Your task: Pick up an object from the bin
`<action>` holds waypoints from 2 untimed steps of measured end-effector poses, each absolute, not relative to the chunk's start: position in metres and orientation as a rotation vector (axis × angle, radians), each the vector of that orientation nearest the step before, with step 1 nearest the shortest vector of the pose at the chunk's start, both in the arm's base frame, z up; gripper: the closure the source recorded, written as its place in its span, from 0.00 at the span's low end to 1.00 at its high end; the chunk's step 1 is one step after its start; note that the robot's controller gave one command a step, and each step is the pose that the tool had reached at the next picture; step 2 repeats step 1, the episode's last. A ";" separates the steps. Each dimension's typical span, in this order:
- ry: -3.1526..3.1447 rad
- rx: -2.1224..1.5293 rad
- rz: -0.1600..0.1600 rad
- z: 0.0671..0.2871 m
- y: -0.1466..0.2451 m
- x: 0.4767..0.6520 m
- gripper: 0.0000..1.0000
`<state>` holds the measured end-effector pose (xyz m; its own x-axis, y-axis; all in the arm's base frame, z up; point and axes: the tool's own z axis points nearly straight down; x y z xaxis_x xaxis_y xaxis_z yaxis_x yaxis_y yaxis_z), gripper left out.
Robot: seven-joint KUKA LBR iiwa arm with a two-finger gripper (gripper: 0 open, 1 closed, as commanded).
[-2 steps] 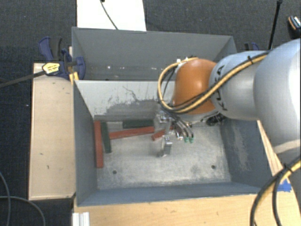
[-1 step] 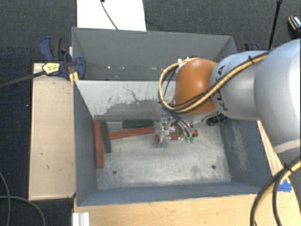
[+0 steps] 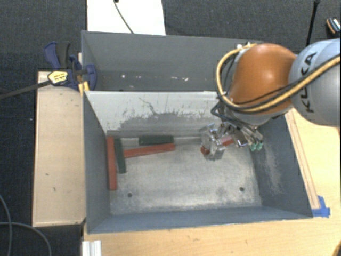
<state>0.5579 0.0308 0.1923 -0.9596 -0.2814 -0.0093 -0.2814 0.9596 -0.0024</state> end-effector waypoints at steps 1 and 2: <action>2.979 -0.965 -0.001 0.253 0.058 0.574 1.00; 2.979 -0.965 -0.001 0.253 0.058 0.574 1.00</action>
Offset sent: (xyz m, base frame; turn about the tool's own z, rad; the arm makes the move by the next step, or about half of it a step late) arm 0.0145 0.0261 0.0578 -0.3398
